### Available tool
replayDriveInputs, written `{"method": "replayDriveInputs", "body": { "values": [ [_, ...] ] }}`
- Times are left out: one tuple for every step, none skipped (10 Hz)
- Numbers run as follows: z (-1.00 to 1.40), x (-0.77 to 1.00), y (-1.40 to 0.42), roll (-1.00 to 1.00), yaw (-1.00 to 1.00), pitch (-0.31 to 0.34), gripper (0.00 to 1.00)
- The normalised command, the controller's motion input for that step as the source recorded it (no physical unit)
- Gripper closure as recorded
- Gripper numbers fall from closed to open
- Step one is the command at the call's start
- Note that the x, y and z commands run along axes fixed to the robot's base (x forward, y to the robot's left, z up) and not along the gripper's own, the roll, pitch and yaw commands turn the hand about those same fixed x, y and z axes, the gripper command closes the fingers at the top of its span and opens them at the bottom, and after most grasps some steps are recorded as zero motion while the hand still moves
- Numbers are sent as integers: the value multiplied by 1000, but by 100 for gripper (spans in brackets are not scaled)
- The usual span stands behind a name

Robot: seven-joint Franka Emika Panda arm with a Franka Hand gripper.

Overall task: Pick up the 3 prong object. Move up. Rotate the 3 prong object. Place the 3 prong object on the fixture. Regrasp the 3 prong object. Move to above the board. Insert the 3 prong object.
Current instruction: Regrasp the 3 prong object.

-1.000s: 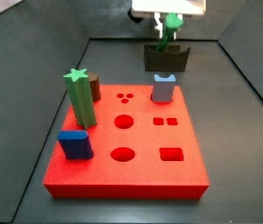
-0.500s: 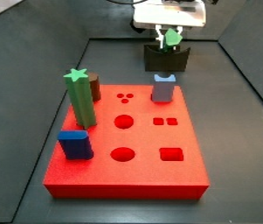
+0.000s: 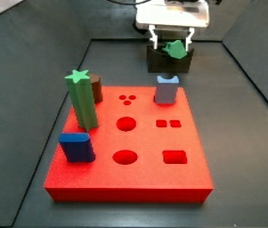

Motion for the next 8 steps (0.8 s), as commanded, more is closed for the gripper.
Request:
{"method": "replayDriveInputs", "body": {
  "values": [
    [1000, -1, -3, 65, -1, -15, 0],
    [1000, -24, 8, 72, 14, -9, 0],
    [1000, -34, 9, 66, 19, -4, 0],
    [1000, -43, 11, 57, 21, 19, 0],
    [982, -42, 13, 51, 21, 31, 0],
    [802, -36, 15, 45, 16, 52, 0],
    [554, -31, 13, 46, 7, 71, 0],
    [367, -27, 14, 46, -1, 81, 0]
  ]
}}
